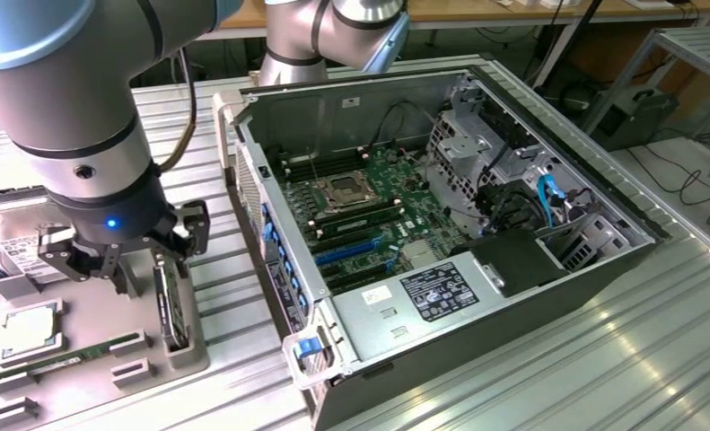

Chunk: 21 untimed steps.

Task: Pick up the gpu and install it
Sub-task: 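Pick up the gpu and move the gpu toward the slot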

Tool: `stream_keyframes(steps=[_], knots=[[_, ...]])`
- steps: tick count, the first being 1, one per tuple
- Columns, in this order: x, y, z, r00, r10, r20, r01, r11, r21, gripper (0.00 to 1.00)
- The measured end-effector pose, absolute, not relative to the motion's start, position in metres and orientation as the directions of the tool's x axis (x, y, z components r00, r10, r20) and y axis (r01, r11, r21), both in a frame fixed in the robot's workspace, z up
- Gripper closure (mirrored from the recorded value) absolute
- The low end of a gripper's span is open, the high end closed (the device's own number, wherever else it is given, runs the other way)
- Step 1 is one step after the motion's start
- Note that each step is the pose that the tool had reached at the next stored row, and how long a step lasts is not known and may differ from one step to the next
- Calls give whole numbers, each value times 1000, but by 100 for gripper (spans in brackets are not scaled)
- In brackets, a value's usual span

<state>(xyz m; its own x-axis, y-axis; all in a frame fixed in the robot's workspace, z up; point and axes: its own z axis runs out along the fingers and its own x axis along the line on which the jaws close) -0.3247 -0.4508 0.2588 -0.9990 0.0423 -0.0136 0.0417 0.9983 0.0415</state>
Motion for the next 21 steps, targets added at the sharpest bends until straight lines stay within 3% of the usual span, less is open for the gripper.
stream_keyframes(steps=[21], knots=[[-325,-451,247,-999,42,-14,42,998,41,34]])
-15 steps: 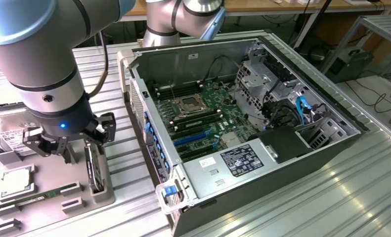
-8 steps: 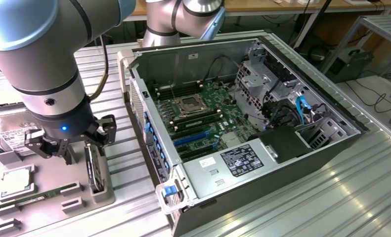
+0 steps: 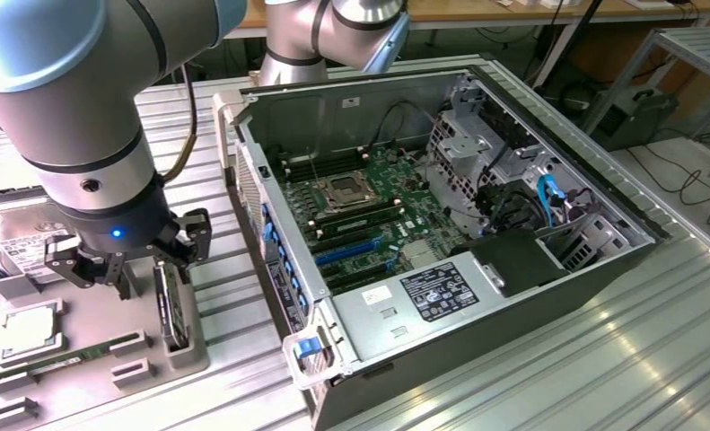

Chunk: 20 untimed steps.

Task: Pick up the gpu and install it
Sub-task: 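Pick up the gpu and move the gpu toward the slot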

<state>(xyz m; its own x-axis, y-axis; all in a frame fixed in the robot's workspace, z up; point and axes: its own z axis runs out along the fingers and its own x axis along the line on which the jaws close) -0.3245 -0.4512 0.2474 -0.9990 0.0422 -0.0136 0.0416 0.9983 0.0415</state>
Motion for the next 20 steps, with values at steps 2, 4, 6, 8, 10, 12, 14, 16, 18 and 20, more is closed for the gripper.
stream_keyframes(steps=[2,4,6,8,10,12,14,16,18,20], knots=[[-324,-451,247,-999,42,-14,41,998,42,34],[-323,-451,246,-999,42,-14,42,998,42,34],[-323,-451,244,-999,42,-13,42,998,41,34],[-323,-453,242,-999,42,-13,41,998,41,34],[-323,-454,239,-999,42,-14,42,998,42,34],[-322,-455,235,-999,42,-13,42,998,41,34],[-318,-457,227,-999,42,-13,42,998,42,55],[-318,-457,227,-999,42,-13,42,998,41,73],[-318,-457,227,-999,42,-13,42,998,42,73],[-317,-457,241,-999,42,-13,42,998,41,73]])
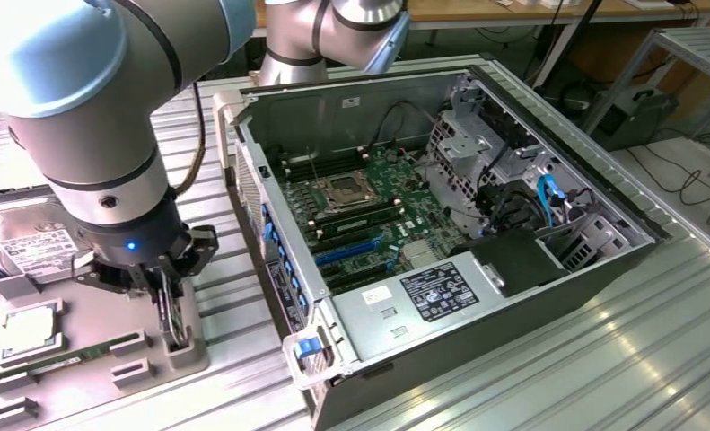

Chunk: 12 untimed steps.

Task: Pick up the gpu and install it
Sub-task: 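Pick up the gpu and move the gpu toward the slot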

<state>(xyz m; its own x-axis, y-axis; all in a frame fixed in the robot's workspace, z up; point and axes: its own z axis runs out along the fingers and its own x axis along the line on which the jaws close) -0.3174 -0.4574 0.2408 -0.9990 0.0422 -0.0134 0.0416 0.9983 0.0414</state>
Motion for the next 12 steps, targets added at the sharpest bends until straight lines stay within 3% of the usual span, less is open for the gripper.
stream_keyframes(steps=[6,12], knots=[[-314,-457,278,-999,42,-13,42,998,41,73],[-313,-457,284,-999,42,-13,42,998,41,73]])
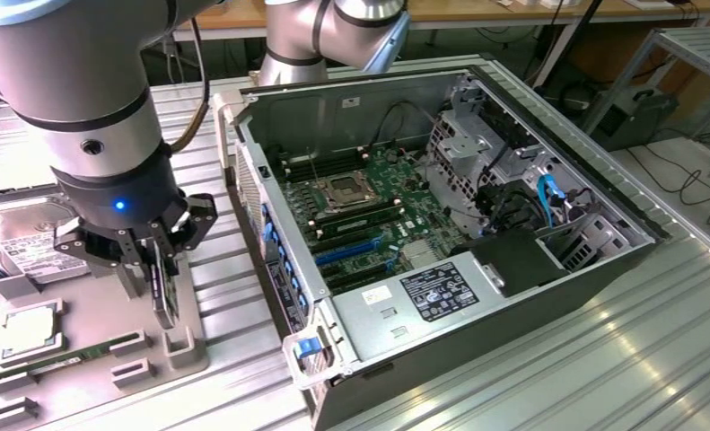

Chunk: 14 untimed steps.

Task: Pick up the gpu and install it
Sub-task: 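Pick up the gpu and move the gpu toward the slot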

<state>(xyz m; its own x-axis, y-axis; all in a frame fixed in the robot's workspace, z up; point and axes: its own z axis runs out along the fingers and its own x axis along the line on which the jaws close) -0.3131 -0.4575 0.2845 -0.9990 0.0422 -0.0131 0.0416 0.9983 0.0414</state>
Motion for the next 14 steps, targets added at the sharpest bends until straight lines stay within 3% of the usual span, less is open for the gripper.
stream_keyframes(steps=[14], knots=[[-312,-457,293,-999,42,-13,42,998,41,73]])
